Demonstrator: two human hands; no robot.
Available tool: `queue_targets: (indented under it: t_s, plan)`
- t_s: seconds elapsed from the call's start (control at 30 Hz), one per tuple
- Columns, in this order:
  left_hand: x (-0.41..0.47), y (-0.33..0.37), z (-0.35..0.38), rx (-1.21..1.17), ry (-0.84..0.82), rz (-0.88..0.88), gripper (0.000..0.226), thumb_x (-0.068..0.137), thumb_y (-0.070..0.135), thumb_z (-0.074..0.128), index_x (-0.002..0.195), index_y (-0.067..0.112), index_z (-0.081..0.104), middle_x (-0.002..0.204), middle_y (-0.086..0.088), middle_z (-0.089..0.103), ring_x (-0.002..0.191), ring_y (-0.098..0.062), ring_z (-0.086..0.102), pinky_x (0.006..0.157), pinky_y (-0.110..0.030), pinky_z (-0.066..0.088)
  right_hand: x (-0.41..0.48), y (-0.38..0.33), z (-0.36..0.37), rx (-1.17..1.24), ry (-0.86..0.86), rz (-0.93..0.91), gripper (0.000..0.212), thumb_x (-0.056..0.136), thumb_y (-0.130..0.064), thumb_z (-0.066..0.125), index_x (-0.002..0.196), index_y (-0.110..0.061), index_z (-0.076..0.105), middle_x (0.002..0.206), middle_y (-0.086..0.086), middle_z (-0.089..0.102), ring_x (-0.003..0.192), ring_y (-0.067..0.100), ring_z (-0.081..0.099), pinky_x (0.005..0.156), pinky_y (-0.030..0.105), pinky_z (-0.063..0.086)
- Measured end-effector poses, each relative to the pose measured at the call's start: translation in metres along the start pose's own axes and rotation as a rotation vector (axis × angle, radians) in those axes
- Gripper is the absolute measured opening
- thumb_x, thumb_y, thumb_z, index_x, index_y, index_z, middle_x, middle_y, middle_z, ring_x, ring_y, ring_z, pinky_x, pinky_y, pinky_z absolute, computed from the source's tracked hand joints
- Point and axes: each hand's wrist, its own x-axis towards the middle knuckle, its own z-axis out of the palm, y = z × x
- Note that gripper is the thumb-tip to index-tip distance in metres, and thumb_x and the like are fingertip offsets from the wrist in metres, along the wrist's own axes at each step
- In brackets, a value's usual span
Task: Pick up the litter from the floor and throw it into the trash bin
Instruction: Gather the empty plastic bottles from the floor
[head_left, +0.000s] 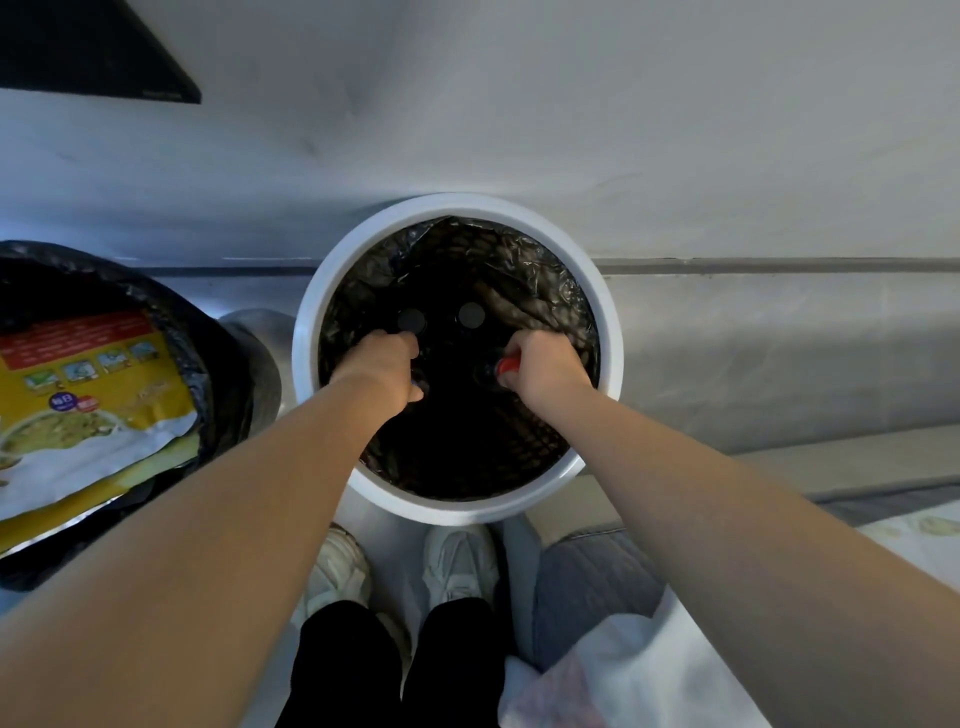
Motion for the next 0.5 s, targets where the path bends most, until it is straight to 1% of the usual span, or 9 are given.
queue_targets:
  t_s: [0.1,0.17,0.23,0.3,0.33,0.37,0.5]
  plan:
    - [0.008,0.004,0.002,0.006,-0.024,-0.036,0.045,0.089,0.019,0.066,0.131,0.01,0.053,0.13,-0.016,0.054,0.118,-0.031,0.052,0.099,-0.035,0.045,0.008,-0.002,-0.002,0.046,-0.059,0.01,0.042,0.083,-0.015,0.072,0.123,-0.011,0.062,0.121,0.011,0.061,0.114,0.028,0.056,0.093,0.031,0.046]
    - [0.011,0.004,0.006,0.0,-0.032,-0.047,0.037,0.09,0.016,0.064,0.125,0.007,0.058,0.126,-0.016,0.058,0.115,-0.03,0.056,0.097,-0.033,0.046,0.012,-0.003,0.0,0.082,-0.069,0.012,0.039,0.082,-0.014,0.074,0.12,-0.01,0.063,0.121,0.011,0.061,0.113,0.028,0.058,0.095,0.03,0.048]
    - [0.014,0.002,0.01,-0.052,-0.052,-0.056,0.032,0.09,0.015,0.064,0.121,0.008,0.061,0.125,-0.014,0.058,0.114,-0.029,0.057,0.099,-0.033,0.045,0.016,-0.003,0.002,0.163,-0.078,0.035,0.034,0.082,-0.012,0.074,0.115,-0.01,0.064,0.115,0.012,0.062,0.105,0.03,0.062,0.093,0.037,0.053]
    - [0.015,0.0,0.013,-0.105,-0.069,-0.059,0.03,0.09,0.014,0.064,0.12,0.01,0.063,0.127,-0.012,0.058,0.115,-0.028,0.056,0.1,-0.032,0.045,0.016,-0.002,0.002,0.242,-0.105,0.075,0.032,0.082,-0.009,0.073,0.113,-0.01,0.063,0.1,0.008,0.058,0.095,0.031,0.067,0.086,0.04,0.056]
    - [0.015,-0.001,0.015,-0.118,-0.076,-0.061,0.029,0.089,0.013,0.065,0.118,0.011,0.064,0.127,-0.011,0.058,0.115,-0.027,0.056,0.099,-0.031,0.045,0.016,-0.001,0.002,0.262,-0.117,0.089,0.031,0.083,-0.008,0.072,0.112,-0.01,0.063,0.095,0.005,0.055,0.093,0.032,0.067,0.085,0.041,0.057]
    - [0.015,-0.001,0.016,-0.127,-0.08,-0.065,0.029,0.089,0.013,0.065,0.118,0.011,0.064,0.127,-0.011,0.058,0.115,-0.026,0.056,0.099,-0.03,0.045,0.016,0.0,0.002,0.264,-0.119,0.088,0.03,0.083,-0.007,0.072,0.112,-0.01,0.063,0.093,0.004,0.053,0.095,0.031,0.067,0.085,0.041,0.057]
    - [0.018,-0.002,0.013,-0.155,-0.06,-0.082,0.028,0.09,0.01,0.063,0.118,0.009,0.063,0.125,-0.012,0.058,0.114,-0.026,0.056,0.096,-0.029,0.044,0.016,0.002,0.004,0.238,-0.088,0.044,0.031,0.082,-0.007,0.072,0.111,-0.009,0.064,0.098,0.004,0.051,0.102,0.03,0.062,0.091,0.04,0.054]
